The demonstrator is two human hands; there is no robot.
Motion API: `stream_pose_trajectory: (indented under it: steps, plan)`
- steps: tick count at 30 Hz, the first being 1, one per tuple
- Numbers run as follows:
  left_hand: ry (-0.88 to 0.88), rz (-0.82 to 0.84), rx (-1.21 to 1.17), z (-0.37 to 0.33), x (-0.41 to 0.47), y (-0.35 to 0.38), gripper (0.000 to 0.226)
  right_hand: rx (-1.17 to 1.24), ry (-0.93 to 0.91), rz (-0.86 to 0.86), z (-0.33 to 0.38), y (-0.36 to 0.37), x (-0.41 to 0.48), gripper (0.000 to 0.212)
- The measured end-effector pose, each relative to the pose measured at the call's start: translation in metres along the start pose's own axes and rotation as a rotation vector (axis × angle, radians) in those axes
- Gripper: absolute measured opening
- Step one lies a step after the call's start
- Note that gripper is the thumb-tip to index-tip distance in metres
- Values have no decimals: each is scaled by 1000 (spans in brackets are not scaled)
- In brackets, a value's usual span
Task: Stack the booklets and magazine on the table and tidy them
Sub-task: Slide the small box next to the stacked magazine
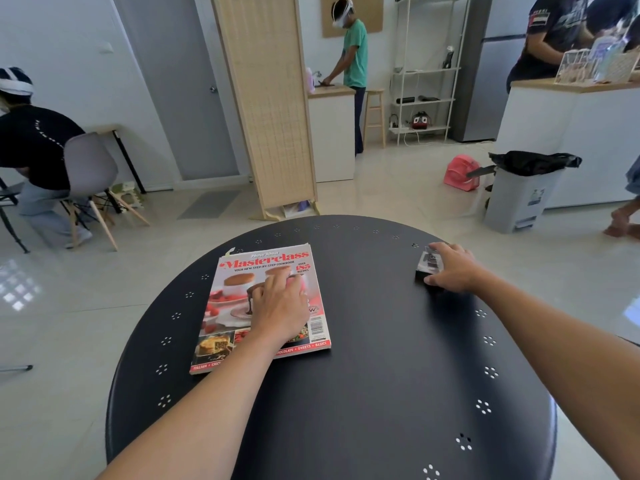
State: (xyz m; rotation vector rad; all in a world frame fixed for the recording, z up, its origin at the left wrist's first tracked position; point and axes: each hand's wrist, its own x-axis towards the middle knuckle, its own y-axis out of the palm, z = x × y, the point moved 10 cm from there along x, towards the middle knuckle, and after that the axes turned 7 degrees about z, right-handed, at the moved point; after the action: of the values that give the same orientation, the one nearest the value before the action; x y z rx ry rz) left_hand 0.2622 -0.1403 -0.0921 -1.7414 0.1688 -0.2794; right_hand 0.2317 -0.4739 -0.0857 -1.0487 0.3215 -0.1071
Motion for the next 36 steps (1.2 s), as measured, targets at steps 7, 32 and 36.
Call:
stream_pose_trajectory:
  steps: [7, 32, 36]
  plan:
    - [1, -14, -14, 1, 0, 1, 34, -3, -161, 16, 41, 3, -7, 84]
    - [0, -15, -48, 0, -3, -1, 37, -88, -483, 182, 153, 75, -22, 85]
    - [-5, -11, -30, 1, -2, 1, 39, -101, -485, 192, 152, 79, -21, 84]
